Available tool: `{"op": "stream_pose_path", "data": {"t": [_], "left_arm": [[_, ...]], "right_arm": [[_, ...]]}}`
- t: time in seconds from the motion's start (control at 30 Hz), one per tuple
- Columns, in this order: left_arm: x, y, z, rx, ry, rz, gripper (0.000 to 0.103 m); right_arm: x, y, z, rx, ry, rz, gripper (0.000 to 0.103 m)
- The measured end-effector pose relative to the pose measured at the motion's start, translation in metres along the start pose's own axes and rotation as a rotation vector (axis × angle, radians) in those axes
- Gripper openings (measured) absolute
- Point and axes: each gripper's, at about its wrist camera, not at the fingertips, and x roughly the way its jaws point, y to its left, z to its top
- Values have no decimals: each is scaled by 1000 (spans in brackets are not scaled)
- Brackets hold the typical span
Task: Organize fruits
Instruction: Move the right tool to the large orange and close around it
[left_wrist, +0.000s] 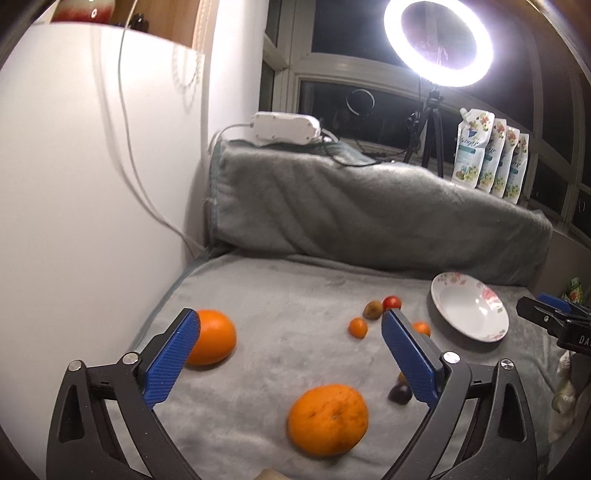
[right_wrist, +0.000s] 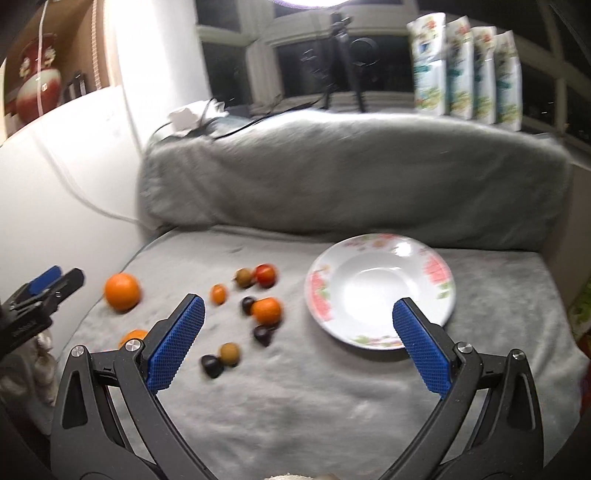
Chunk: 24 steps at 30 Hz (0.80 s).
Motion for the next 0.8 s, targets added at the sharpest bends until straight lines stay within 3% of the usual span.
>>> {"op": "stream_pose_path", "data": {"t": [0.17,0.33,0.63,0.7,0.8], "left_arm": [[3,16,-13,-42,74,-41,88],[6,23,-34,-80,164,-115,79],[18,17,-68,-125,312,-226,66],[20,15,-72,-131,338,-258,65],[23,10,-76,-129,359,-277,64]], "right_arm": [[25,18,-3,-12,92,129,102],[52,40,-6,-38,192,244,95],[93,75,-17,-61,361,371,92],[100,82,-20,-66,394,396,84],[111,90,-23,-52,448,444,82]]}}
